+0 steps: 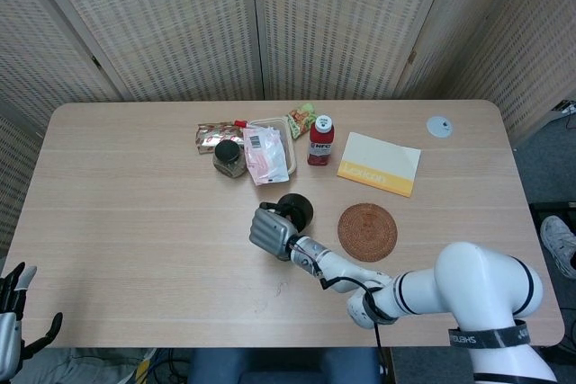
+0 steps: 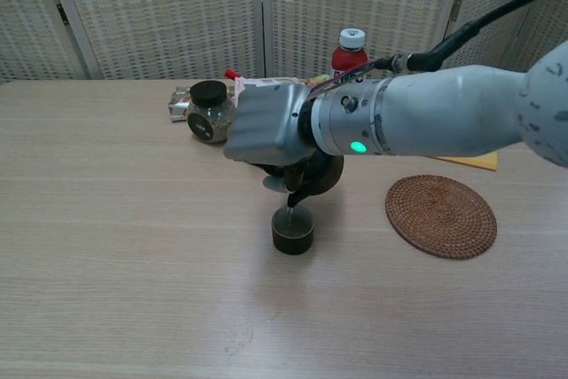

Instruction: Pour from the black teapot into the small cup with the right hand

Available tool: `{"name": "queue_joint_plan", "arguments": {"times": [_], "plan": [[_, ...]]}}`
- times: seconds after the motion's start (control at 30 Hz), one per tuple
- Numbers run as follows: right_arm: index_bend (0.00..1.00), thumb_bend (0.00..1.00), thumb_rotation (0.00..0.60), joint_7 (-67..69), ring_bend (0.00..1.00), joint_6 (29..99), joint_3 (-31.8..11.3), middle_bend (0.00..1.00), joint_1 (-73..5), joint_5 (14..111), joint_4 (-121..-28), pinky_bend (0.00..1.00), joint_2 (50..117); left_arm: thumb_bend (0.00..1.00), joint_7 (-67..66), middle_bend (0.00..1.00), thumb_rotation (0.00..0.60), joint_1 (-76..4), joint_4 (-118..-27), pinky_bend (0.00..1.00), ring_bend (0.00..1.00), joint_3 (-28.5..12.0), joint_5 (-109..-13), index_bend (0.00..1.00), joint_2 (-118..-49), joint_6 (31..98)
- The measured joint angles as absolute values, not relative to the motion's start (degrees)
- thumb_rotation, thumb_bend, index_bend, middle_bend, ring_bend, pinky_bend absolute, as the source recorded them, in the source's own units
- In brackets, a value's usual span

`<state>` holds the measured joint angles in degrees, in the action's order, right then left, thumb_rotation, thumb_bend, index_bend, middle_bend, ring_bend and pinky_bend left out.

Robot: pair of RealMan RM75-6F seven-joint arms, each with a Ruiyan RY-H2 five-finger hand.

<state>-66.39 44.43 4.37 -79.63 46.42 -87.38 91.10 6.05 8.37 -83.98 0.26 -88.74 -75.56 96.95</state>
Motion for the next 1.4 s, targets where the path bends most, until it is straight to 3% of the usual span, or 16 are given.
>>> {"name": "queue_joint_plan", "arguments": {"times": [1.4], "plan": [[1.00, 0.54, 0.406, -70.03, 0.99, 47.85, 7.13, 1.00, -81.56, 44.76, -88.59, 0.56, 91.95, 0.33, 5.97, 0.00, 0.600, 8.61, -83.87, 0.00, 0.00, 0.09, -88.79, 0.00, -75.66, 97.02]]}}
